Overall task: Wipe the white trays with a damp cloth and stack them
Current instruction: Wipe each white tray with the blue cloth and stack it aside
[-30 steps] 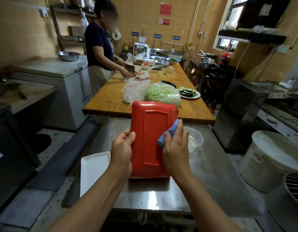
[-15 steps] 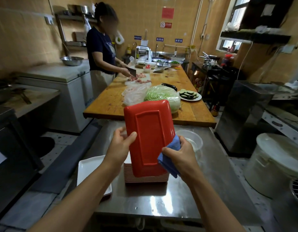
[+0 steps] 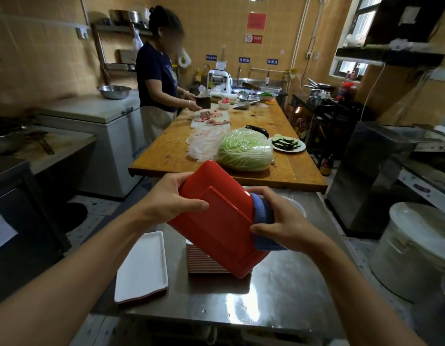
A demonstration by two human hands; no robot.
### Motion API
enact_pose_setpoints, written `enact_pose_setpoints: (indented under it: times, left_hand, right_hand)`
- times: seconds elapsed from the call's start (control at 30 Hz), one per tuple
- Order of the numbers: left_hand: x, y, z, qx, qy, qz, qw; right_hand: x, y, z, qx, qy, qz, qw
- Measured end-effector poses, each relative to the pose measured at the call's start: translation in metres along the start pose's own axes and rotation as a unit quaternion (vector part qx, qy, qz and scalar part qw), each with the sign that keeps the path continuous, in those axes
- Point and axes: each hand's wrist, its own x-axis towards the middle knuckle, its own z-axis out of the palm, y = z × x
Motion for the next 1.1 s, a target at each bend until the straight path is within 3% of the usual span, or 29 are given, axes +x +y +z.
enact_pose_setpoints:
  times: [0.2,0.37,0.8,0.97,1.1]
  left_hand:
    - [-0.005,-0.004,0.016,-0.002,0.079,0.008,0.997]
    - [-0.014,-0.001,0.01,-0.061,0.13,-0.001,0.99]
    - [-0.02,-0.024,0.001,-0.239,0.189,-0.177,0.936]
    - [-0.013,-0.026,0.004,-0.289,0.221,-0.241,0.899]
    - [-0.014,-0.024,0.018,-0.315,0.228,-0.294,0.873]
  right_hand:
    - [0.031,-0.031,0.026,-0.064,0.094,-0.093,0.989]
    - [0.038,-0.028,0.035,-0.168,0.16,-0.174,0.957]
    - [0.008,0.023,0.051,-0.079,0.178,-0.07,0.978]
    - [-0.01,0.033,0.07,-0.101,0.197,-0.084,0.972]
    - [-0.009,0.026,0.088,-0.191,0.25,-0.102,0.944]
